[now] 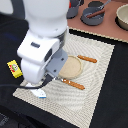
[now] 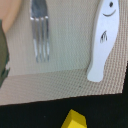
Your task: Interact with the objects in diverse but meaningful ways.
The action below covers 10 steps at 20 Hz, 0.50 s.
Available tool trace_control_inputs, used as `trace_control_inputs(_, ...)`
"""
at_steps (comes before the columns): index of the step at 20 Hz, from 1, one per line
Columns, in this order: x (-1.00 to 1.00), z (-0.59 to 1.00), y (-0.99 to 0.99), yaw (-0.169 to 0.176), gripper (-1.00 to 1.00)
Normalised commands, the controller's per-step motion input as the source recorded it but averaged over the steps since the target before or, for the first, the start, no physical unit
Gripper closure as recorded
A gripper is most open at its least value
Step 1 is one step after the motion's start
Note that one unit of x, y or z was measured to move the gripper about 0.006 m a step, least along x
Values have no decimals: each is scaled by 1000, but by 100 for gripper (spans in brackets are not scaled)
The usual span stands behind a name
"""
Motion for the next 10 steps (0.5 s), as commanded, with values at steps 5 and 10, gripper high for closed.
trace_control_inputs(5,-110,-313,-315,-24,-100)
trace_control_inputs(10,-62,-329,-345,-33,-100)
